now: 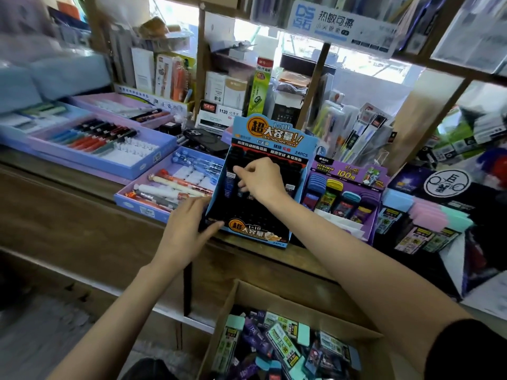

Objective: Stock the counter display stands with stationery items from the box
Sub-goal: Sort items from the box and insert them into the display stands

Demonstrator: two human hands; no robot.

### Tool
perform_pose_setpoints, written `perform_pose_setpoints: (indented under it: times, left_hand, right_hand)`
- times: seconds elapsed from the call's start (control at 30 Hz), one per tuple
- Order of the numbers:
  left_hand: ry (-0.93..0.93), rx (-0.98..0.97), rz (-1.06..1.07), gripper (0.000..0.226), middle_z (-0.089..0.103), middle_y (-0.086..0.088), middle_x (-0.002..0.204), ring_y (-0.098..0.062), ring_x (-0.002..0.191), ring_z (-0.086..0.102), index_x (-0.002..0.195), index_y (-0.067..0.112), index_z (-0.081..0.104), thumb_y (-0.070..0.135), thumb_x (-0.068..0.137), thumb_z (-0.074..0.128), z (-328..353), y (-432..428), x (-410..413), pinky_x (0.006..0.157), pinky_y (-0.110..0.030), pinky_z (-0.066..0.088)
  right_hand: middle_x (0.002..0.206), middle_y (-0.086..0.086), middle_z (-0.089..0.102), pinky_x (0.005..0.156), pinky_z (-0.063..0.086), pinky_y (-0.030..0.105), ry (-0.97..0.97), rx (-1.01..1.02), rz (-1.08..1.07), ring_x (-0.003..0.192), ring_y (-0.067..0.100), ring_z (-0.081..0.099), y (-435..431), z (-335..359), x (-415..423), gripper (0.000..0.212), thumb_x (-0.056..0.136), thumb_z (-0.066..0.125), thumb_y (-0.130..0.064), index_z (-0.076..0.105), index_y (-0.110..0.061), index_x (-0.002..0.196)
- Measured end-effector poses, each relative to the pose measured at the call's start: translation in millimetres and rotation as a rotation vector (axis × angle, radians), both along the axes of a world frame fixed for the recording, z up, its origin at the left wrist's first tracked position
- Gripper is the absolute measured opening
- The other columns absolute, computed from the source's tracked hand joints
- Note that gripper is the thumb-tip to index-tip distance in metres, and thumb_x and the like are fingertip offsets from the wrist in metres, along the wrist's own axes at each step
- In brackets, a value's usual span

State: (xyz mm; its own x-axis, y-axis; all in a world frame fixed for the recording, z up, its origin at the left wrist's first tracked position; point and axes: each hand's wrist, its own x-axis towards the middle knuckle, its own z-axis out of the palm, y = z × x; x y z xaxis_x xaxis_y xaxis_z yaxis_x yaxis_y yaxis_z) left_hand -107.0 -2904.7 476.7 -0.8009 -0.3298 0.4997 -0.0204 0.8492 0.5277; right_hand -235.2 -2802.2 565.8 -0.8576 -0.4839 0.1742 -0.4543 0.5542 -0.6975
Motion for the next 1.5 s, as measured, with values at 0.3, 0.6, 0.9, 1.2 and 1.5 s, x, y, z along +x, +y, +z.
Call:
perform_pose_setpoints:
  times: [0.3, 0.6, 0.9, 1.2, 1.5]
  left_hand:
    - [-0.152, 0.199, -0.287, 0.021, 0.059, 0.005, 0.103, -0.006, 0.096, 0.059, 0.108, 0.015, 0.059, 0.020, 0.088, 0.063, -25, 58, 54, 0.077, -0.008, 0.042]
    - [-0.571, 0.274, -0.373, 0.038, 0.047, -0.001, 0.123, -0.014, 0.116, 0.048, 0.125, 0.017, 0.051, 0.027, 0.090, 0.061, -138, 143, 65, 0.091, -0.015, 0.034]
    - [-1.156, 0.009, -0.278, 0.089, -0.023, -0.016, 0.154, -0.041, 0.141, -0.020, 0.150, 0.024, -0.008, 0.061, 0.089, 0.044, -230, 177, 85, 0.114, -0.051, 0.005]
    - [-1.224, 0.078, -0.545, 0.084, -0.033, -0.011, 0.151, -0.031, 0.133, -0.038, 0.151, 0.023, -0.004, 0.054, 0.091, 0.046, -230, 175, 97, 0.115, -0.048, 0.000]
    - [-0.818, 0.160, -0.095, 0.072, 0.003, -0.016, 0.157, -0.032, 0.145, 0.007, 0.150, 0.010, 0.012, 0.029, 0.093, 0.053, -218, 162, 71, 0.116, -0.036, 0.012]
  right_hand:
    - [0.082, -0.017, 0.059, 0.067, 0.041, 0.004, 0.097, 0.162, 0.293, 0.076, -0.007, 0.054, 127, -23, 55, 0.005, 0.090, 0.061, -0.024, 0.065, -0.024, 0.092]
    - [0.103, -0.001, 0.068, 0.081, 0.050, 0.025, -0.229, 0.524, 0.236, 0.091, 0.010, 0.062, 256, -162, 81, 0.018, 0.092, 0.057, -0.023, 0.067, -0.016, 0.105]
    - [0.141, 0.012, 0.038, 0.101, 0.037, 0.035, -0.461, 0.721, -0.043, 0.131, 0.030, 0.036, 318, -286, 118, 0.055, 0.094, 0.048, -0.042, 0.040, -0.007, 0.136]
    - [0.159, -0.004, -0.006, 0.115, 0.014, 0.043, -0.465, 0.731, 0.226, 0.146, 0.027, -0.001, 319, -297, 164, 0.073, 0.093, 0.044, -0.053, 0.010, -0.024, 0.151]
    - [0.155, 0.002, 0.021, 0.111, 0.027, 0.035, -0.338, 0.534, -0.061, 0.140, 0.025, 0.023, 318, -296, 140, 0.052, 0.096, 0.048, -0.035, 0.033, -0.022, 0.144]
